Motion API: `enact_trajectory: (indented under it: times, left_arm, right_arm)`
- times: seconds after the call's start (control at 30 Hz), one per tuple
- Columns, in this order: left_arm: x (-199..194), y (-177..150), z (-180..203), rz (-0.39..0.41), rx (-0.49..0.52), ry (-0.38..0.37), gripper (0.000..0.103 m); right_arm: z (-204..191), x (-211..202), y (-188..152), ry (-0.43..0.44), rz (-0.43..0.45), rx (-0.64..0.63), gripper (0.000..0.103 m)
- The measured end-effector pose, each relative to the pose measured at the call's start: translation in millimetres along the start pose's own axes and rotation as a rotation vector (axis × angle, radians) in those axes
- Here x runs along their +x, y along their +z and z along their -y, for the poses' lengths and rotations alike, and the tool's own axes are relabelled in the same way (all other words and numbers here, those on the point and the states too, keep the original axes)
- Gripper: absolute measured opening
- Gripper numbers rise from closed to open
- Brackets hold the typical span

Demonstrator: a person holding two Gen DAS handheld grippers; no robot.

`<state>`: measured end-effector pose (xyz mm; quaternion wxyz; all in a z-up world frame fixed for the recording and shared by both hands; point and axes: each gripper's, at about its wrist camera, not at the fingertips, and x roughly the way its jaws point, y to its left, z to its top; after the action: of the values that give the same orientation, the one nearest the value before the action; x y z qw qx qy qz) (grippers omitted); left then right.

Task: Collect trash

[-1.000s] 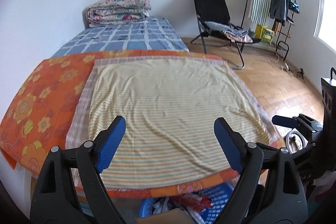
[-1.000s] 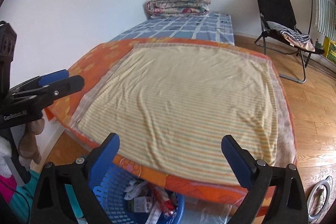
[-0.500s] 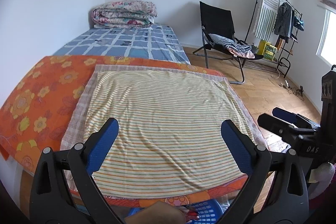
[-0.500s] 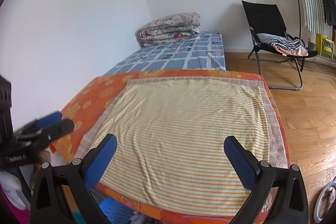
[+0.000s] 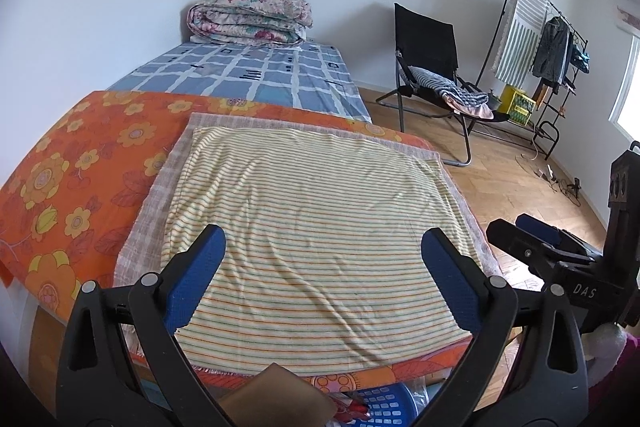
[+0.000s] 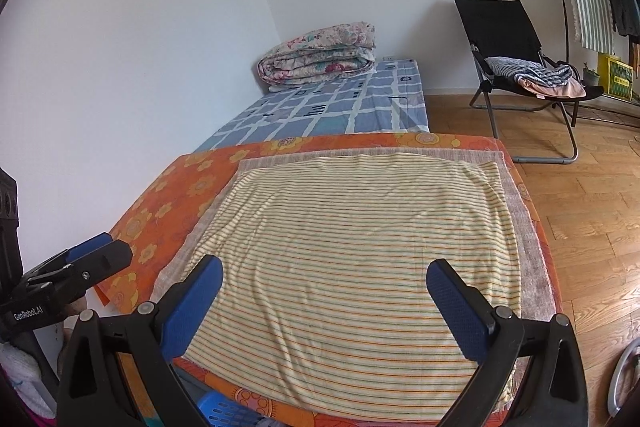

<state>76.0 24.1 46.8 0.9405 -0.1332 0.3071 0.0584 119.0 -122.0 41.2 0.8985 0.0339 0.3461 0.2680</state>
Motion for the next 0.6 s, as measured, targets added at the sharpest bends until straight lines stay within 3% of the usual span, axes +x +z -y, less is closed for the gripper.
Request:
enact_trajectory:
  times: [0.6]
  left_arm:
    - [2.2, -2.3, -2.9, -0.003, -0.005, 0.006, 0.101]
  right_arm:
    - [1.8, -3.3, -4.5, -0.012, 0.005, -0.022, 0.103]
